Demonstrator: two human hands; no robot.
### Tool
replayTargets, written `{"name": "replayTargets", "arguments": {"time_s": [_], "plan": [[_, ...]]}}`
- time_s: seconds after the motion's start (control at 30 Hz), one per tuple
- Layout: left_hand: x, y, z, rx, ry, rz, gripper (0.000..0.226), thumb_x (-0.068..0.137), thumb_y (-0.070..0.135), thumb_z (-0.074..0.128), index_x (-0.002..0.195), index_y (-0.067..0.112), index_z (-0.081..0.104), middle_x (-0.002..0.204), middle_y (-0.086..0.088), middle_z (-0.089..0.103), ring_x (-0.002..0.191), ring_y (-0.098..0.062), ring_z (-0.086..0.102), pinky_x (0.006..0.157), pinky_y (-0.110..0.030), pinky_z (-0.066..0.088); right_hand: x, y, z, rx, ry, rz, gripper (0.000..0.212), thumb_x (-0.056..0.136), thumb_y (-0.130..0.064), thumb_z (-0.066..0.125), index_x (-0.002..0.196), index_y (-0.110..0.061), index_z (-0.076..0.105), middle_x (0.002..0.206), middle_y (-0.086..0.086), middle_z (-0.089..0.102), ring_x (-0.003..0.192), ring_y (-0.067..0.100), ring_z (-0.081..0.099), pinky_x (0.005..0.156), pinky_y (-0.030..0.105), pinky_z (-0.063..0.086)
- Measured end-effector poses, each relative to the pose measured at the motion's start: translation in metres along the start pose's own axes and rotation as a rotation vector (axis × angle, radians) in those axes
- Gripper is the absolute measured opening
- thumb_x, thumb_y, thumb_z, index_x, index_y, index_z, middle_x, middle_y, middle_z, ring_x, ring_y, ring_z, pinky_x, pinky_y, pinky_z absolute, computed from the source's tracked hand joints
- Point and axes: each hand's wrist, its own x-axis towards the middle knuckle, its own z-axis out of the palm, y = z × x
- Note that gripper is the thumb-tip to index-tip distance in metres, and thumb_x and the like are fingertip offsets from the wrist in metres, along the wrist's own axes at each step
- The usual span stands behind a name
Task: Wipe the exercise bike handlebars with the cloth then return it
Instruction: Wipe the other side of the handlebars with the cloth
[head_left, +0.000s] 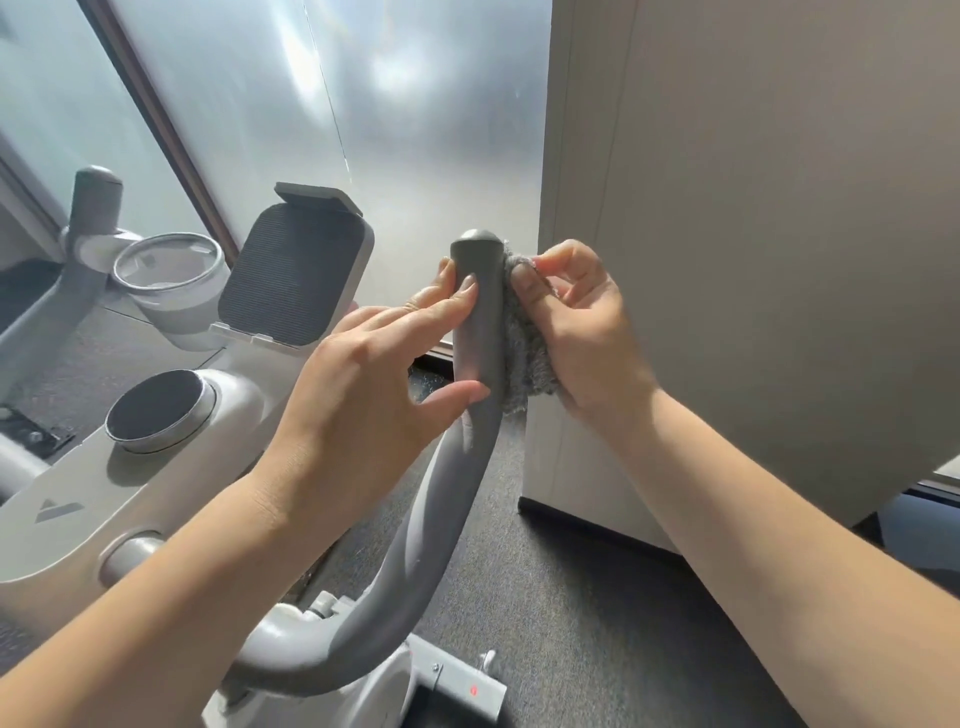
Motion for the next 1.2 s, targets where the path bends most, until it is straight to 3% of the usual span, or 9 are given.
{"name": "replayTargets", "arguments": {"time_s": [0.13, 0.23, 0.33, 0.43, 0.53, 0.63, 0.8, 1.03, 1.2], "plan": [[-0.003, -0.006, -0.002, -0.012, -0.058, 0.029, 0.075, 0.067, 0.026, 0.081, 0.134, 0.021, 0.048, 0.14, 0.005, 0.044, 0.118, -0.018, 0.053, 0.098, -0.026, 0.04, -0.033, 0.017, -0.009, 0.006, -0.079, 0.081, 0.015, 0.082, -0.016, 0.061, 0.073, -0.022, 0.051, 0.069, 0.001, 0.065, 0.061, 0.017, 0.058, 0.056, 0.028, 0.049], [-0.007, -0.008, -0.007, -0.021, -0.093, 0.038, 0.074, 0.067, 0.026, 0.08, 0.134, 0.021, 0.049, 0.137, 0.008, 0.047, 0.118, -0.016, 0.053, 0.098, -0.026, 0.04, -0.078, 0.034, -0.012, 0.067, -0.098, 0.172, 0.018, 0.076, -0.027, 0.072, 0.073, -0.026, 0.054, 0.072, 0.004, 0.066, 0.064, 0.016, 0.059, 0.057, 0.025, 0.05], [-0.017, -0.011, -0.014, -0.045, -0.131, 0.059, 0.065, 0.069, 0.025, 0.08, 0.129, 0.022, 0.055, 0.113, 0.021, 0.056, 0.106, -0.013, 0.056, 0.086, -0.032, 0.051, -0.084, 0.035, -0.004, 0.019, 0.007, 0.192, 0.018, 0.076, -0.026, 0.071, 0.072, -0.026, 0.054, 0.074, 0.009, 0.063, 0.066, 0.023, 0.057, 0.06, 0.032, 0.047], [-0.028, -0.016, -0.022, -0.07, -0.185, 0.1, 0.04, 0.071, 0.033, 0.071, 0.11, 0.031, 0.068, 0.094, 0.031, 0.054, 0.081, 0.004, 0.052, 0.074, -0.016, 0.046, -0.056, 0.019, 0.007, -0.105, 0.166, 0.125, 0.017, 0.083, -0.02, 0.064, 0.072, -0.025, 0.052, 0.077, 0.011, 0.06, 0.07, 0.023, 0.055, 0.061, 0.032, 0.045], [-0.047, -0.022, -0.032, -0.068, -0.268, 0.122, 0.03, 0.072, 0.042, 0.065, 0.1, 0.034, 0.071, 0.079, 0.021, 0.061, 0.073, 0.001, 0.05, 0.066, -0.007, 0.04, -0.051, 0.013, 0.014, -0.078, 0.174, 0.108, 0.015, 0.081, -0.023, 0.062, 0.073, -0.026, 0.05, 0.076, 0.007, 0.061, 0.07, 0.021, 0.055, 0.063, 0.032, 0.045], [-0.064, -0.031, -0.044, -0.101, -0.364, 0.151, 0.038, 0.072, 0.053, 0.055, 0.103, 0.037, 0.069, 0.079, 0.02, 0.063, 0.073, -0.002, 0.053, 0.064, -0.015, 0.043, -0.082, 0.023, 0.017, 0.038, 0.217, 0.139, 0.02, 0.084, -0.016, 0.066, 0.073, -0.023, 0.05, 0.068, 0.004, 0.062, 0.064, 0.019, 0.057, 0.061, 0.031, 0.048], [-0.085, -0.055, -0.058, -0.104, -0.512, 0.151, 0.036, 0.07, 0.061, 0.053, 0.102, 0.049, 0.064, 0.081, 0.022, 0.065, 0.082, 0.006, 0.054, 0.071, -0.013, 0.042, -0.15, 0.049, 0.05, 0.331, 0.293, 0.253, 0.015, 0.072, -0.012, 0.062, 0.066, -0.022, 0.054, 0.067, 0.008, 0.066, 0.055, 0.017, 0.062, 0.051, 0.026, 0.054], [-0.104, -0.078, -0.079, -0.152, -0.491, 0.114, 0.043, 0.062, 0.066, 0.055, 0.104, 0.055, 0.058, 0.084, 0.02, 0.063, 0.08, 0.001, 0.058, 0.068, -0.017, 0.043, -0.143, 0.048, 0.057, 0.312, 0.46, 0.163, 0.019, 0.089, -0.01, 0.056, 0.073, -0.019, 0.049, 0.068, 0.003, 0.068, 0.059, 0.012, 0.063, 0.058, 0.027, 0.053], [-0.12, -0.093, -0.087, -0.176, -0.505, 0.147, 0.034, 0.066, 0.058, 0.057, 0.097, 0.047, 0.068, 0.086, 0.023, 0.065, 0.086, 0.006, 0.056, 0.07, -0.004, 0.039, -0.185, 0.054, 0.078, 0.191, 0.496, 0.191, 0.012, 0.083, -0.016, 0.059, 0.073, -0.019, 0.053, 0.07, 0.004, 0.064, 0.066, 0.015, 0.059, 0.066, 0.03, 0.051]]}}
